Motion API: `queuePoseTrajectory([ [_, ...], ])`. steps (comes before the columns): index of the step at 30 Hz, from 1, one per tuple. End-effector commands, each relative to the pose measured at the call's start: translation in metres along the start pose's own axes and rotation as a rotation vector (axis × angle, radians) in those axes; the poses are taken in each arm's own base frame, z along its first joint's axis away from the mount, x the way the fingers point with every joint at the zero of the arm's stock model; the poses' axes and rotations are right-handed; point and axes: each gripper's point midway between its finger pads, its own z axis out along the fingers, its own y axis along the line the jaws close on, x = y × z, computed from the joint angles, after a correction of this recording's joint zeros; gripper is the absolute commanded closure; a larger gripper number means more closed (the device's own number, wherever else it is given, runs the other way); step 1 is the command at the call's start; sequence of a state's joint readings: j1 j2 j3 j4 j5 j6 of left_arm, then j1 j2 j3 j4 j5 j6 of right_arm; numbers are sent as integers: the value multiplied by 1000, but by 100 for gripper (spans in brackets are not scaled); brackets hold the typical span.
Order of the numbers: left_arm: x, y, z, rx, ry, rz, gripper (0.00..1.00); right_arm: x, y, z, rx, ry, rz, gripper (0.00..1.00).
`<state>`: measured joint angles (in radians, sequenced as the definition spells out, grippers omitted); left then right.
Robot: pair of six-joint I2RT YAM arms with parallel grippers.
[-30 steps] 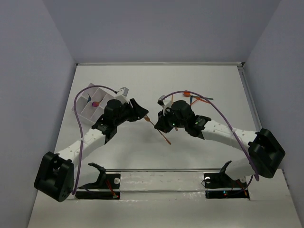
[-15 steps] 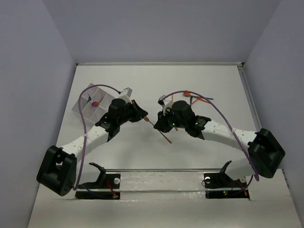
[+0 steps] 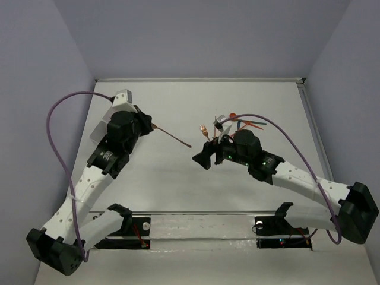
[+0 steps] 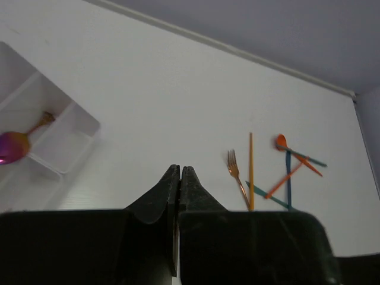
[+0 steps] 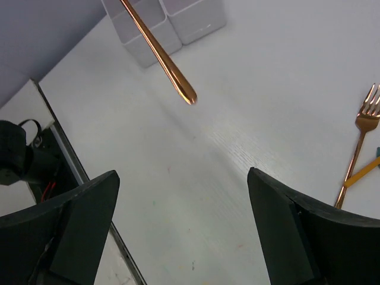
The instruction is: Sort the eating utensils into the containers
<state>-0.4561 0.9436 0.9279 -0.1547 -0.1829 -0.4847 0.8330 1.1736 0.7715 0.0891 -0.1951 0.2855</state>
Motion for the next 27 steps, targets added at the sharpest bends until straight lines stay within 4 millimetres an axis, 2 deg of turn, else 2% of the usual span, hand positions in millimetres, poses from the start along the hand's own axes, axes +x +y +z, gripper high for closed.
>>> queuePoseTrajectory([
  [1, -67, 72, -38, -369, -180, 93, 94, -25, -9, -7, 78, -130, 26, 4],
  [2, -80, 90, -48, -448, -203, 103, 94, -19, -13, -3, 99, -104, 37, 4],
  [5, -104, 134, -70, -667, -256, 118, 94, -17, -20, 2, 132, -105, 51, 3],
  [8, -120, 150, -80, -745, -300, 122, 94, -19, -21, 1, 134, -121, 56, 3],
  [9, -125, 164, -84, -814, -309, 125, 94, -17, -22, 0, 139, -122, 58, 3],
  [12, -139, 179, -92, -919, -320, 142, 94, -20, -22, -4, 142, -137, 60, 3],
  [19, -177, 188, -92, -1016, -376, 160, 94, -19, -24, -6, 143, -140, 64, 3],
  [27, -195, 197, -81, -1102, -430, 211, 94, -18, -22, -4, 133, -130, 62, 3],
])
